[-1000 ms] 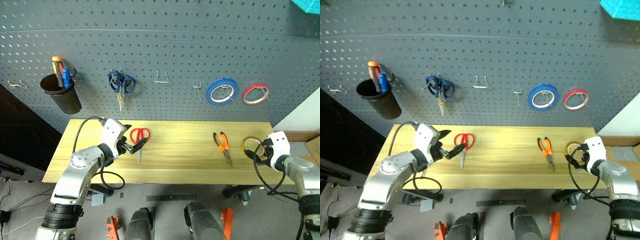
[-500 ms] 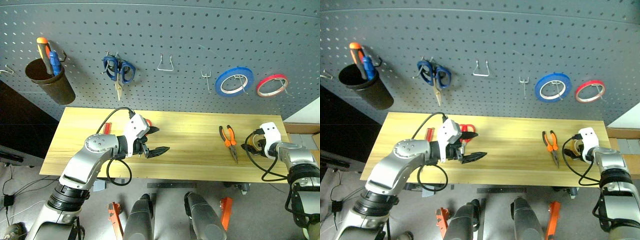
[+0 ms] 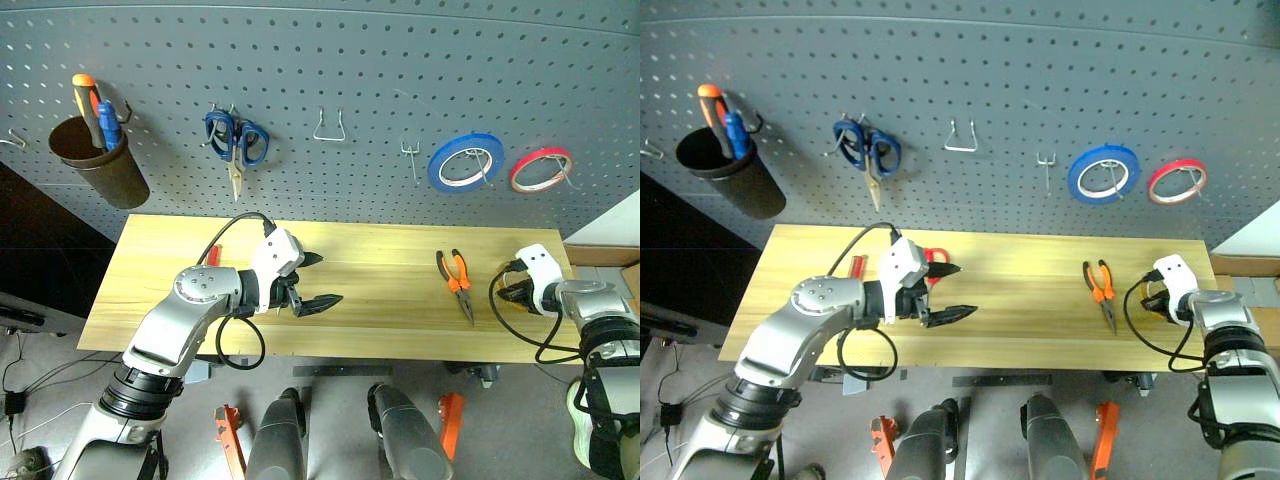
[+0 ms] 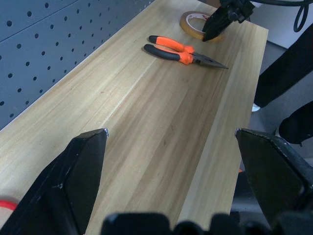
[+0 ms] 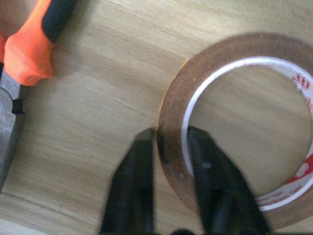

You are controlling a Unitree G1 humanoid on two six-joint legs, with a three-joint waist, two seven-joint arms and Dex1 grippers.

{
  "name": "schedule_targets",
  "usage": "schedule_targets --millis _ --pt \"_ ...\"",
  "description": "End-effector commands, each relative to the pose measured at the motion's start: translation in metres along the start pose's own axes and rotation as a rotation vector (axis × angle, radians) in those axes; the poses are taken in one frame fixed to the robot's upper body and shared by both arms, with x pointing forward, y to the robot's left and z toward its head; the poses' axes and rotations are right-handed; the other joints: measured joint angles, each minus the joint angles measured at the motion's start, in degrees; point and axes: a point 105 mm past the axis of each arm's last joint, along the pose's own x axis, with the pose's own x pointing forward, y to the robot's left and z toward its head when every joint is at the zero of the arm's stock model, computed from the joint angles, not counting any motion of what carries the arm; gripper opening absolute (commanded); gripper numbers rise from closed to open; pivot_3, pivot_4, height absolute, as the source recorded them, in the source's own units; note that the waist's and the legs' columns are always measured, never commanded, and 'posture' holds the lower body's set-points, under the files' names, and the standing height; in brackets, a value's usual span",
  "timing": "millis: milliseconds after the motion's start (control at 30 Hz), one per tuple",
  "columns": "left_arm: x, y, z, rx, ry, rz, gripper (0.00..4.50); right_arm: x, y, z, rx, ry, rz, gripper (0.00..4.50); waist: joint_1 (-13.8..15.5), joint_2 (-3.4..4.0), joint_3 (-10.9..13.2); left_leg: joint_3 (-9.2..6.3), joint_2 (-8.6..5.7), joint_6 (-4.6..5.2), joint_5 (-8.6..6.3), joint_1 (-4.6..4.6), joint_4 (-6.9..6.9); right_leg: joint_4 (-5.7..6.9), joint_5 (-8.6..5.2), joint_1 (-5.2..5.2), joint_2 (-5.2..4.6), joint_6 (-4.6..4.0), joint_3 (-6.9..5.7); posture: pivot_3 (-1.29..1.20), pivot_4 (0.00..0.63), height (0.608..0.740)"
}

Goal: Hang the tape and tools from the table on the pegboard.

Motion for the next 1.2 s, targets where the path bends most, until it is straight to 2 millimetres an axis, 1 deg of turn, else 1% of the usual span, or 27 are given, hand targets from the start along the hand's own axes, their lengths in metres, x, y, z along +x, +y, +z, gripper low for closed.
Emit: schedule_targets --millis 33,67,133,200,267,300,333,400,467,533,567,667,733,833,900,967,1033,1200 --pt "-0.002 -0.002 0.010 0.020 -0.045 -0.001 4.50 0.008 0.008 -0.022 -0.116 0.063 -0.026 0.13 0.00 -0.13 -0.08 -0.01 0.00 0.00 0.00 0.00 0.00 0.00 0.01 0.00 0.00 0.01 -0.01 -0.07 0.343 0.740" --pt "-0.002 -0.002 0.010 0.016 -0.048 0.004 4.50 0.007 0.008 -0.020 -0.145 0.053 -0.033 0.13 0.00 -0.15 -0.09 -0.02 0.00 0.00 0.00 0.00 0.02 0.00 0.01 0.01 0.00 0.02 -0.01 -0.07 0.340 0.740" --pt "-0.002 0.000 0.011 0.004 -0.055 0.011 4.50 0.003 0.006 -0.013 -0.149 0.015 -0.047 0.13 -0.04 -0.16 -0.09 -0.01 0.00 0.00 0.00 0.00 0.07 0.00 0.04 0.02 0.00 0.07 0.01 -0.09 0.337 0.740" --pt "-0.005 0.001 0.010 -0.014 -0.061 0.019 4.50 -0.009 0.000 0.002 -0.166 -0.056 -0.082 0.13 -0.05 -0.15 -0.09 -0.02 0.00 0.00 0.00 -0.01 0.12 0.01 0.06 0.02 0.00 0.10 0.02 -0.10 0.337 0.740" --pt "-0.007 0.001 0.007 -0.020 -0.056 0.021 4.50 -0.029 -0.002 0.013 -0.196 -0.124 -0.111 0.13 -0.07 -0.04 -0.03 -0.03 0.01 0.00 0.00 -0.05 0.09 0.04 0.05 -0.03 0.00 0.10 0.00 -0.12 0.335 0.740" --pt "-0.008 0.002 0.006 -0.020 -0.054 0.021 4.50 -0.042 -0.002 0.018 -0.213 -0.154 -0.133 0.13 0.02 0.14 0.07 -0.07 0.00 0.00 0.00 -0.07 0.09 0.05 0.05 -0.04 0.00 0.10 -0.02 -0.12 0.335 0.740" --pt "-0.009 0.002 0.006 -0.021 -0.054 0.022 4.50 -0.053 -0.001 0.021 -0.230 -0.175 -0.150 0.13 0.08 0.31 0.13 -0.10 -0.01 -0.01 0.00 -0.17 0.08 0.04 0.05 -0.11 -0.02 0.10 -0.04 -0.13 0.335 0.740" --pt "-0.009 0.003 0.006 -0.023 -0.059 0.025 4.50 -0.077 0.005 0.029 -0.263 -0.218 -0.184 0.13 0.04 0.43 0.18 -0.11 -0.03 0.00 0.00 -0.30 0.09 0.01 0.04 -0.19 -0.07 0.11 -0.03 -0.13 0.334 0.740" --pt "-0.009 0.005 0.009 -0.024 -0.071 0.032 4.50 -0.100 0.018 0.038 -0.280 -0.266 -0.206 0.13 -0.03 0.42 0.18 -0.11 -0.04 0.00 0.00 -0.40 0.10 0.01 0.04 -0.28 -0.10 0.12 -0.04 -0.15 0.339 0.740" --pt "-0.010 0.007 0.011 -0.033 -0.090 0.040 4.50 -0.122 0.039 0.048 -0.298 -0.332 -0.231 0.13 -0.17 0.43 0.19 -0.15 -0.04 -0.01 0.00 -0.41 0.12 0.01 0.03 -0.29 -0.08 0.14 -0.06 -0.16 0.344 0.740" --pt "-0.010 0.008 0.012 -0.036 -0.097 0.044 4.50 -0.131 0.053 0.049 -0.318 -0.358 -0.242 0.13 -0.22 0.42 0.18 -0.16 -0.04 -0.01 0.00 -0.40 0.12 0.03 0.02 -0.29 -0.06 0.15 -0.07 -0.17 0.349 0.740" --pt "-0.010 0.012 0.017 -0.045 -0.126 0.059 4.50 -0.148 0.096 0.053 -0.468 -0.439 -0.285 0.13 -0.18 0.42 0.19 -0.32 0.05 -0.04 0.02 -0.40 0.06 0.03 -0.15 -0.32 0.09 0.42 -0.15 -0.19 0.359 0.740" --pt "-0.010 0.015 0.022 -0.056 -0.151 0.070 4.50 -0.158 0.125 0.065 -0.543 -0.546 -0.304 0.13 -0.33 0.41 0.20 -0.27 0.02 -0.05 0.02 -0.42 0.04 0.01 -0.16 -0.36 0.06 0.45 -0.10 -0.20 0.364 0.740" --pt "-0.011 0.018 0.027 -0.070 -0.181 0.079 4.50 -0.164 0.160 0.083 -0.620 -0.689 -0.289 0.13 -0.71 0.39 0.21 -0.09 0.00 -0.05 0.02 -0.43 0.08 -0.03 -0.16 -0.40 0.01 0.46 0.04 -0.20 0.364 0.740" --pt "-0.012 0.018 0.027 -0.061 -0.185 0.079 4.50 -0.163 0.175 0.098 -0.628 -0.773 -0.276 0.13 -0.97 0.36 0.22 -0.08 0.00 -0.06 0.03 -0.43 0.09 -0.04 -0.17 -0.41 0.01 0.47 0.03 -0.20 0.364 0.740" --pt "-0.013 0.017 0.029 -0.051 -0.189 0.064 4.50 -0.159 0.183 0.112 -0.636 -0.824 -0.264 0.13 -1.30 0.35 0.24 -0.09 0.03 -0.12 0.07 -0.43 0.09 -0.01 -0.16 -0.47 0.03 0.46 0.03 -0.19 0.362 0.740" --pt "-0.017 0.015 0.034 -0.016 -0.196 0.043 4.50 -0.151 0.189 0.129 -0.660 -0.869 -0.239 0.13 -1.54 0.30 0.27 -0.12 0.05 -0.13 0.08 -0.43 0.08 0.02 -0.16 -0.47 0.06 0.46 0.00 -0.18 0.360 0.740" --pt "-0.024 0.021 0.038 0.035 -0.191 0.058 4.50 -0.130 0.189 0.156 -0.671 -0.914 -0.200 0.13 -1.55 0.29 0.27 -0.16 0.05 -0.13 0.09 -0.47 0.04 0.04 -0.12 -0.50 0.05 0.38 -0.04 -0.16 0.355 0.740"
